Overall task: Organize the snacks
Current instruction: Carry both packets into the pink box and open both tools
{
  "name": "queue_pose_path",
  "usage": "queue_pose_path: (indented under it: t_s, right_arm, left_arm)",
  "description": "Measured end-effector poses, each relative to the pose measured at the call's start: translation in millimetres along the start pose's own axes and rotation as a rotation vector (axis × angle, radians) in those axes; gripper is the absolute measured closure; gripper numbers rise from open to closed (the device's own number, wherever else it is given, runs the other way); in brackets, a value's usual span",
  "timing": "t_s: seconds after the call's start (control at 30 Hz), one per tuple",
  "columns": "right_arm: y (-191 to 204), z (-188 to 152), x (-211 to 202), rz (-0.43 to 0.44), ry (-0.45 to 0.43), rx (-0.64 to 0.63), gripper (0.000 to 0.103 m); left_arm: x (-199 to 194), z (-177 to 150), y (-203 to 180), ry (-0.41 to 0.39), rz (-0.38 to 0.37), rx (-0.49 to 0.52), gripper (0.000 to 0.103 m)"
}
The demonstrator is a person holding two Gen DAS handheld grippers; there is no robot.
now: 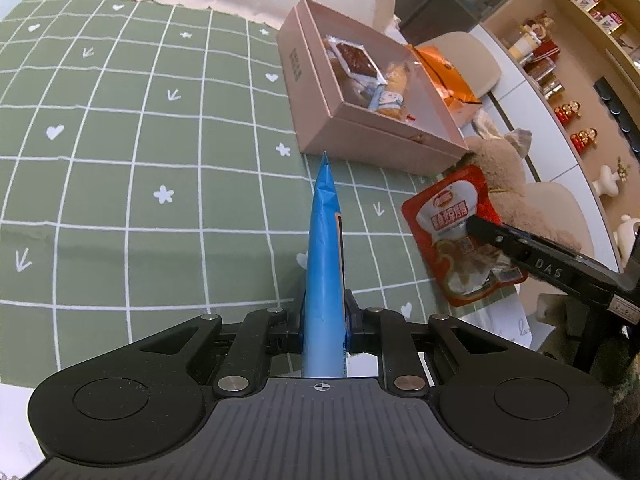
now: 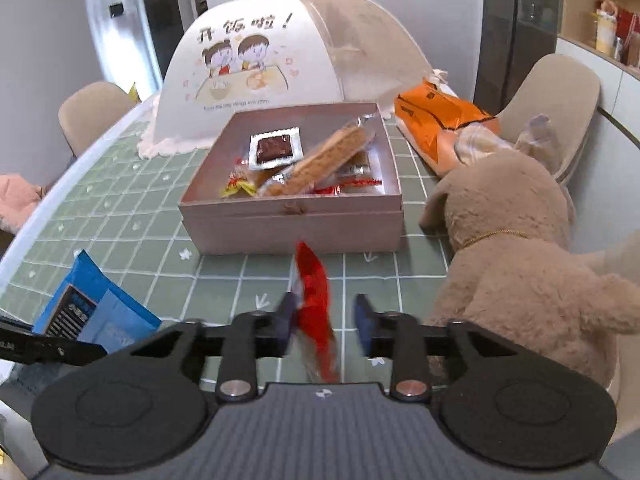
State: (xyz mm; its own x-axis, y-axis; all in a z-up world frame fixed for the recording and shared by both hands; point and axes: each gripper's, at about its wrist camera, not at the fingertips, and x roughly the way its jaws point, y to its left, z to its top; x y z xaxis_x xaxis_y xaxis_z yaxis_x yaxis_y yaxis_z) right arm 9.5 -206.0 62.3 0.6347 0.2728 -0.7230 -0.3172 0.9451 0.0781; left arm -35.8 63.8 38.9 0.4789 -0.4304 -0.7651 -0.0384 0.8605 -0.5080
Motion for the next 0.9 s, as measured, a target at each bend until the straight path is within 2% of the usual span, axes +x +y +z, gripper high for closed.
queue_pose_path:
  t_s: [0.03, 0.17, 0.2, 0.23, 0.27, 0.4, 0.5, 0.6, 0.73, 0.83, 0.87, 0.9]
  right_arm:
    - [1, -1, 4, 0.002, 0.015, -0.013, 0.053]
    - [8, -12, 32, 0.009, 0.092, -0.051, 0.053]
    - [11, -17, 37, -0.001, 0.106, -0.058, 0.055]
    - [11, -19, 43, -0.004, 0.123, -0.057, 0.070]
    - [11, -21, 45, 0.021, 0.132, -0.046, 0.081]
    - [17, -16, 26, 0.029, 0.092, -0.068, 0.083]
    - [14, -7, 6, 0.033, 0.055, -0.081, 0.083]
    - [6, 4, -18, 0.035, 0.016, -0.049, 0.083]
    - [-1, 18, -48, 0.038, -0.046, -0.019, 0.083]
    - [1, 26, -58, 0.031, -0.075, -0.017, 0.083]
    - [3, 27, -60, 0.026, -0.082, -0.020, 0.083]
    - [5, 29, -62, 0.018, -0.088, -0.025, 0.083]
  left_arm:
    - [1, 0, 0, 0.004, -0.001, -0.002, 0.083]
    - [4, -1, 0, 0.012, -0.004, -0.006, 0.083]
    - [4, -1, 0, 0.012, -0.002, -0.007, 0.083]
    - [3, -2, 2, 0.011, -0.001, -0.009, 0.083]
    - [2, -2, 3, 0.010, -0.001, -0.011, 0.083]
    - [-2, -2, 3, 0.005, -0.034, -0.014, 0.084]
    - [-11, 8, -8, -0.034, -0.102, 0.004, 0.084]
    - [-30, 41, -34, -0.127, -0.206, 0.058, 0.084]
    - [-53, 98, -71, -0.301, -0.292, 0.116, 0.084]
    - [-48, 145, -80, -0.424, -0.380, 0.052, 0.082]
    - [-37, 158, -75, -0.440, -0.417, 0.000, 0.081]
    - [-22, 172, -68, -0.430, -0.423, -0.055, 0.079]
